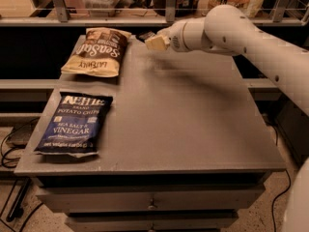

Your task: Move rxbar chocolate near blue chip bag

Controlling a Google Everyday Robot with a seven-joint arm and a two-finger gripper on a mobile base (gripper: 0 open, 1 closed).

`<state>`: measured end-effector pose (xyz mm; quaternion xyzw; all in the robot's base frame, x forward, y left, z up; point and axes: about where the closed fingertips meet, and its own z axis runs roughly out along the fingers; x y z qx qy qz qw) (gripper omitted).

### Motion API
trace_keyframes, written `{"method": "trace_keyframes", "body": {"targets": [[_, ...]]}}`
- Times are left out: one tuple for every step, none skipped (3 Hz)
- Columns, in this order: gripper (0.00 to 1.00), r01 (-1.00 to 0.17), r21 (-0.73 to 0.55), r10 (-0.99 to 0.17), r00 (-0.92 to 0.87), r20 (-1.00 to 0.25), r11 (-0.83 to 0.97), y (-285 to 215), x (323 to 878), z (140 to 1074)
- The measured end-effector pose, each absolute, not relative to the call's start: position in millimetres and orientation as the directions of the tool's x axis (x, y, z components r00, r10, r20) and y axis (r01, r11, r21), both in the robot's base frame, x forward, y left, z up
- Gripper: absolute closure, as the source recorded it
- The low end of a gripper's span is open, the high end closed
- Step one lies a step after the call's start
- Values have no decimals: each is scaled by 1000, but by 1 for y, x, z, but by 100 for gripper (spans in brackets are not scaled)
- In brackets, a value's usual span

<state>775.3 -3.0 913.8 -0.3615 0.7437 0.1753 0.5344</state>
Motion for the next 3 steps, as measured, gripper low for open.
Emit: {"method": "trace_keyframes", "body": {"targets": [[100,-728,-120,-346,-169,-923,675,-2,773,915],[100,-756,-144,-398,-164,-903,639,5,771,913],[100,-785,-172,-458,-155,-876,595,13,764,911]]}}
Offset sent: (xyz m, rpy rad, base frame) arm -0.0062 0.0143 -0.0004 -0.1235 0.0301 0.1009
